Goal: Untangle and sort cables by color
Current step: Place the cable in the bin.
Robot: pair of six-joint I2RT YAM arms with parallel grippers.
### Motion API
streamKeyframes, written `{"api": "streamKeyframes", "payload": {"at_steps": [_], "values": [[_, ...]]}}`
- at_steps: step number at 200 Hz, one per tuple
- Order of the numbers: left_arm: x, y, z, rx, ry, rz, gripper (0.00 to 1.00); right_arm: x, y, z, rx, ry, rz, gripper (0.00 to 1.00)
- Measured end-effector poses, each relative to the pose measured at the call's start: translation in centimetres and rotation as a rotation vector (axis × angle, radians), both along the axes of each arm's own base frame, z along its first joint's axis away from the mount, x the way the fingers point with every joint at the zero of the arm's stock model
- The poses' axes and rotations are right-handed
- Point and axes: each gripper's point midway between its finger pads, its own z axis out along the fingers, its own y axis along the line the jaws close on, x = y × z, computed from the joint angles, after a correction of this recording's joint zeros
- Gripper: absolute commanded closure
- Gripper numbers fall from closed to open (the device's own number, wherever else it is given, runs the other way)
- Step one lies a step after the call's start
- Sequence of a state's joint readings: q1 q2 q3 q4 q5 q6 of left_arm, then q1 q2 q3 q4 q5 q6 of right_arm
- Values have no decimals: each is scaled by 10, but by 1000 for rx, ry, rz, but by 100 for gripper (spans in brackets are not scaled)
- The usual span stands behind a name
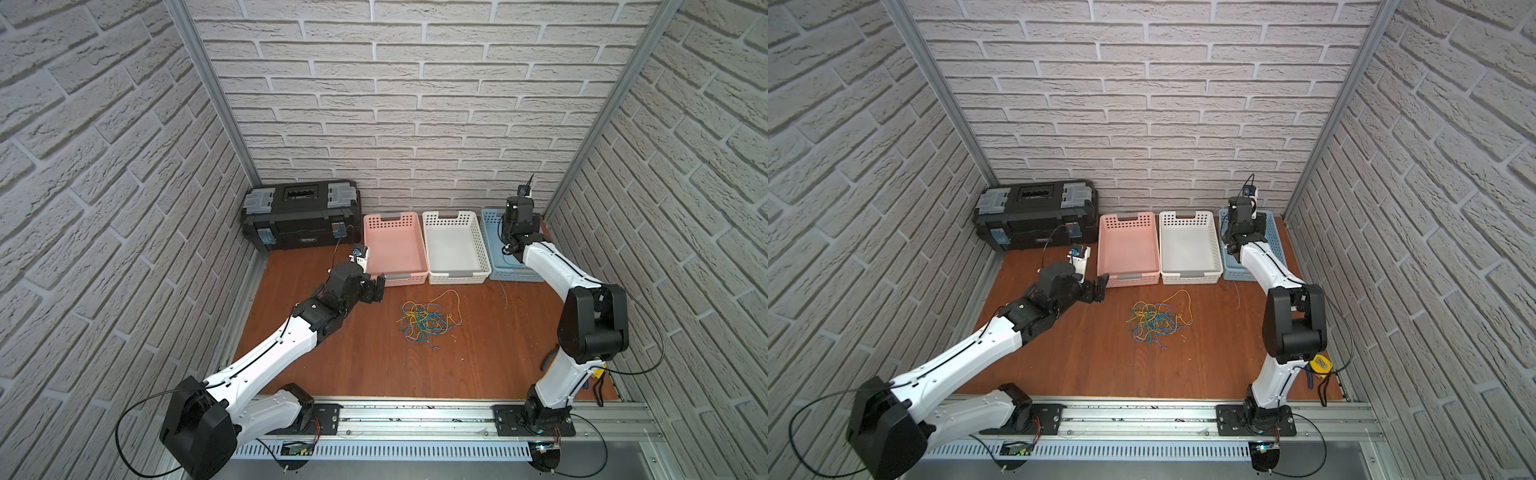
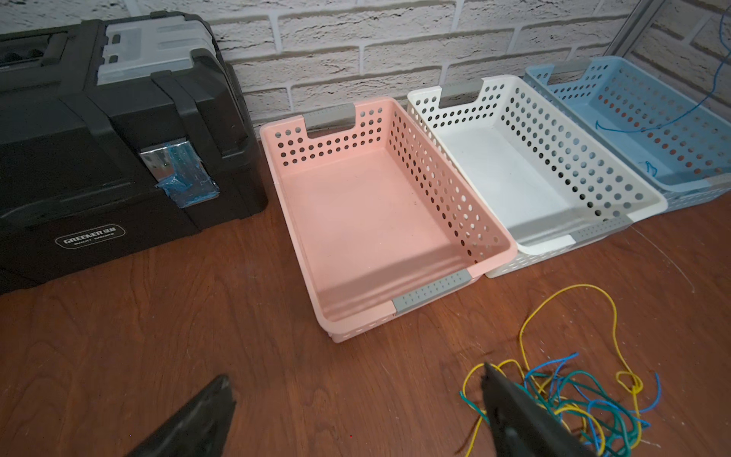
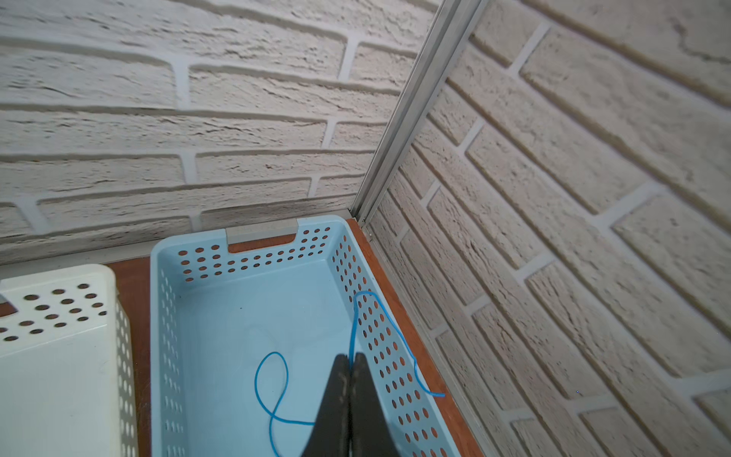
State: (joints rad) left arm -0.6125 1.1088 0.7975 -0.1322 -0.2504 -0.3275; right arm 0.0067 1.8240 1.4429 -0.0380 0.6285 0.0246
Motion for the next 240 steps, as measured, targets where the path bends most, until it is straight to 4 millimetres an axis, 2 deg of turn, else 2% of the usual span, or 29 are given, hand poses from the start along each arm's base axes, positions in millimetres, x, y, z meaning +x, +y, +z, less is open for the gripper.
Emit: {"api": "streamKeyframes", "payload": {"at_steps": [22, 43, 59, 90, 111, 130, 149, 160, 176, 190, 205, 218, 228, 240], "values": [[0, 2, -1, -13, 9, 14, 2, 13, -4, -23, 84, 38, 20, 97], [1, 3, -1, -29, 14, 24, 2, 16, 7, -51, 158, 93, 53, 97], [1, 2, -1, -39, 19, 19, 2, 13, 16, -65, 195, 128, 78, 97], [0, 1, -1, -53, 24, 13, 2, 13, 29, -67, 224, 157, 117, 97], [0, -1, -1, -62, 26, 10, 2, 19, 36, -49, 227, 134, 136, 97], [0, -2, -1, -72, 30, 5, 2, 22, 50, -20, 220, 94, 187, 97], [-1, -3, -2, -74, 33, 1, 2, 23, 78, 29, 178, 28, 261, 97], [-1, -3, -2, -75, 33, 0, 2, 23, 103, 67, 159, -34, 317, 97], [-1, -4, -2, -76, 34, -2, 2, 18, 137, 133, 153, -162, 397, 97], [-1, -4, -1, -78, 34, -5, 2, 9, 159, 190, 163, -277, 460, 97], [-2, -4, 1, -82, 31, -9, 2, -2, 168, 247, 177, -394, 501, 97], [-3, -4, 3, -87, 27, -11, 2, -11, 167, 284, 185, -475, 518, 97], [-4, -4, 4, -89, 24, -12, 2, -18, 166, 306, 187, -525, 523, 97], [-5, -3, 6, -93, 21, -13, 2, -21, 165, 318, 188, -555, 523, 97]]}}
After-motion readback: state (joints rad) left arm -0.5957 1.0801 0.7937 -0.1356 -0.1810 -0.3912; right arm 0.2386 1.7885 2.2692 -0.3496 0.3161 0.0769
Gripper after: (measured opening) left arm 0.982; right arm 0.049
